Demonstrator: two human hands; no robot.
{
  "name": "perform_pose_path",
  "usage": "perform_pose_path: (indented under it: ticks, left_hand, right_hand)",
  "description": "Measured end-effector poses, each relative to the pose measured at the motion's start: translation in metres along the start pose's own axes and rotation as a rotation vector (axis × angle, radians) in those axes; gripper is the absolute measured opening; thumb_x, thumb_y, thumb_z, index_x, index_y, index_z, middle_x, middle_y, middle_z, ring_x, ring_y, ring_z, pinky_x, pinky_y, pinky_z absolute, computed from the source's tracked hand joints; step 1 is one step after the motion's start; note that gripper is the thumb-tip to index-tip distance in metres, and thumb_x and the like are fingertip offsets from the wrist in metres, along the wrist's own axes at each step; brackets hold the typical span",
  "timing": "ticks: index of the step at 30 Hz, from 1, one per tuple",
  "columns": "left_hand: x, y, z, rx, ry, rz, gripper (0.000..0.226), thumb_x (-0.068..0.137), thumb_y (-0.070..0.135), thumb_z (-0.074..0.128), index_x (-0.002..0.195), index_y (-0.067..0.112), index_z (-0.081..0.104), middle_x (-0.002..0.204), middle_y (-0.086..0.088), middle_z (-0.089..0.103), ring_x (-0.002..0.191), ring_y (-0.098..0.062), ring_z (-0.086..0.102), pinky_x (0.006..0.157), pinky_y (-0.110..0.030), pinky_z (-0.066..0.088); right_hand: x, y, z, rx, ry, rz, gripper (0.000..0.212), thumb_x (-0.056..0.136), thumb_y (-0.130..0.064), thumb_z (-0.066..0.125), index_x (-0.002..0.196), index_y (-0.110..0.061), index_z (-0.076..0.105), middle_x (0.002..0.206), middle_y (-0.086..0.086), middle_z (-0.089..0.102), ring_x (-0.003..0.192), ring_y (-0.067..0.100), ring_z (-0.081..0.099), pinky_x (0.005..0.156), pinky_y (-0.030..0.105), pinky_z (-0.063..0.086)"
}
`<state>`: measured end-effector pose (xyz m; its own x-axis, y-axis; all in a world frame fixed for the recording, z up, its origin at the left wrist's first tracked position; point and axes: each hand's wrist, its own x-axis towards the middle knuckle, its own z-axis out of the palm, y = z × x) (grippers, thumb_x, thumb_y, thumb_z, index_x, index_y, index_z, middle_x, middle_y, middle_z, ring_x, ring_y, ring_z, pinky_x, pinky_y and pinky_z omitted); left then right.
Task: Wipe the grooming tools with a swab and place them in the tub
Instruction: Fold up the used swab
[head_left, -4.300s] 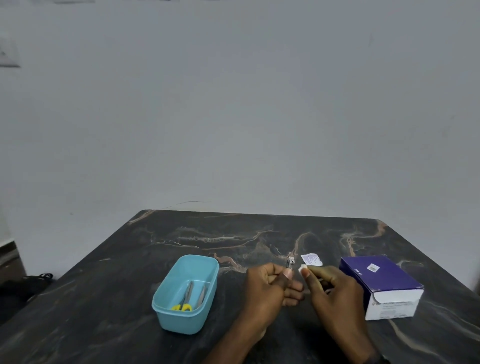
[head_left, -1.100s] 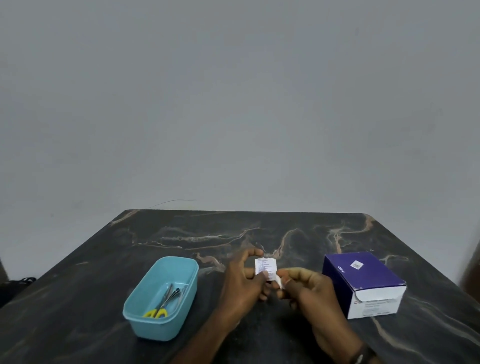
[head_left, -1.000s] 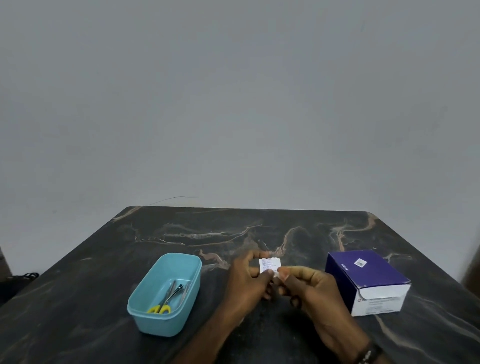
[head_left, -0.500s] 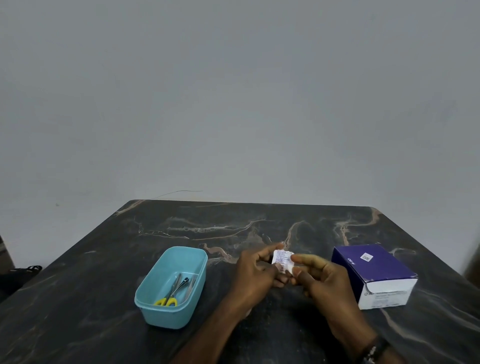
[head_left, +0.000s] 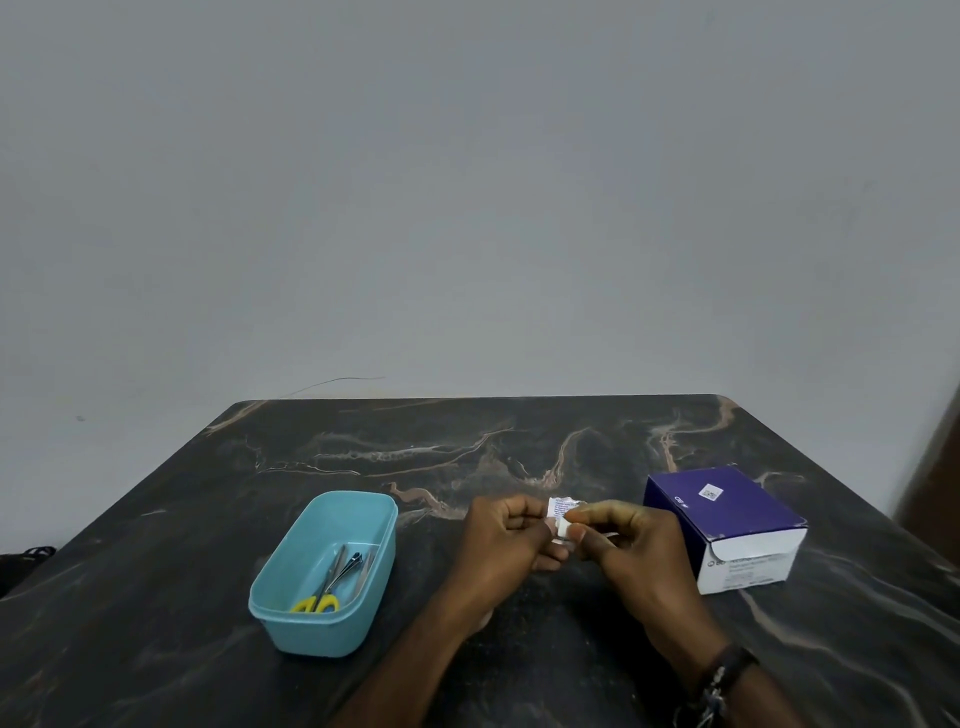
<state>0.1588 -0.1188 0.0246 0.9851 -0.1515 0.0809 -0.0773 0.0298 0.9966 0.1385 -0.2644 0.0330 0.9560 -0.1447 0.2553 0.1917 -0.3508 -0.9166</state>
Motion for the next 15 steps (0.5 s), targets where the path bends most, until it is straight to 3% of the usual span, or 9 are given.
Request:
perform_pose_path:
  ticks: [6, 12, 15]
  left_hand:
    - [-0.0004, -0.0003, 0.0020, -0.021, -0.017, -0.011, 0.017, 0.093, 0.015, 0.061, 0.095, 0.002, 0.071, 0.087, -0.019, 0.074, 0.071, -0.021, 0.070, 0.069, -0.031, 0.060]
    - [0.0004, -0.0035, -0.0006, 0.037, -0.031, -0.007, 0.015, 0.086, 0.009, 0.069, 0.100, 0.002, 0.069, 0.088, -0.022, 0.073, 0.073, -0.020, 0.071, 0.072, -0.032, 0.060]
    - [0.0004, -0.0020, -0.0003, 0.040, -0.017, -0.007, 0.014, 0.087, 0.005, 0.068, 0.099, 0.001, 0.069, 0.088, -0.022, 0.073, 0.071, -0.020, 0.071, 0.070, -0.030, 0.060]
  right_hand:
    - [0.0015, 0.0035, 0.0009, -0.096, 0.006, -0.009, 0.015, 0.081, -0.009, 0.074, 0.080, -0.024, 0.076, 0.073, -0.009, 0.075, 0.071, 0.004, 0.070, 0.069, 0.024, 0.058]
    - [0.0017, 0.0045, 0.0010, -0.180, -0.015, -0.012, 0.015, 0.082, -0.011, 0.073, 0.079, -0.026, 0.074, 0.072, -0.010, 0.073, 0.071, -0.003, 0.067, 0.062, 0.015, 0.052]
    - [0.0024, 0.0048, 0.0028, -0.197, 0.028, 0.001, 0.012, 0.081, -0.013, 0.074, 0.079, -0.024, 0.072, 0.073, -0.010, 0.072, 0.069, 0.001, 0.068, 0.064, 0.018, 0.054]
